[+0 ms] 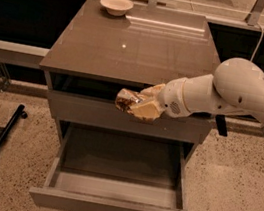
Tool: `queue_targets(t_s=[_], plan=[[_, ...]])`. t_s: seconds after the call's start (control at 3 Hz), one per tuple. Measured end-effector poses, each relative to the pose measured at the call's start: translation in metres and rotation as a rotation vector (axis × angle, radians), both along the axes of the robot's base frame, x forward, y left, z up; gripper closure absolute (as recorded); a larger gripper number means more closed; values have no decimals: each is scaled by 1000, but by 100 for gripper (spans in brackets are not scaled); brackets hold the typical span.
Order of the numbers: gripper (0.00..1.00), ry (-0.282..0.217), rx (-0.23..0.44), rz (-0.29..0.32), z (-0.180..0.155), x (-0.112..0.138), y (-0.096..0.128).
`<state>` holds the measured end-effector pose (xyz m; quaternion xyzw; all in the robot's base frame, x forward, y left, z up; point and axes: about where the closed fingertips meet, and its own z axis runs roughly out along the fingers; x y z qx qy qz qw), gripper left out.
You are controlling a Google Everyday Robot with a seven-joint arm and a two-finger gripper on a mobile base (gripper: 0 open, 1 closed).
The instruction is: Place orange can into middle drawer
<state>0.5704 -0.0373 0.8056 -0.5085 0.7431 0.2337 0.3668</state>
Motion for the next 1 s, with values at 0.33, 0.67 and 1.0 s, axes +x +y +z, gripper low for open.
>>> queue_targets(t_s=[0.33, 0.67, 1.0], plan=[[100, 32, 21, -29, -24, -4, -8], [100, 69, 43, -60, -52, -5, -17], [100, 97, 70, -83, -75, -4, -23]])
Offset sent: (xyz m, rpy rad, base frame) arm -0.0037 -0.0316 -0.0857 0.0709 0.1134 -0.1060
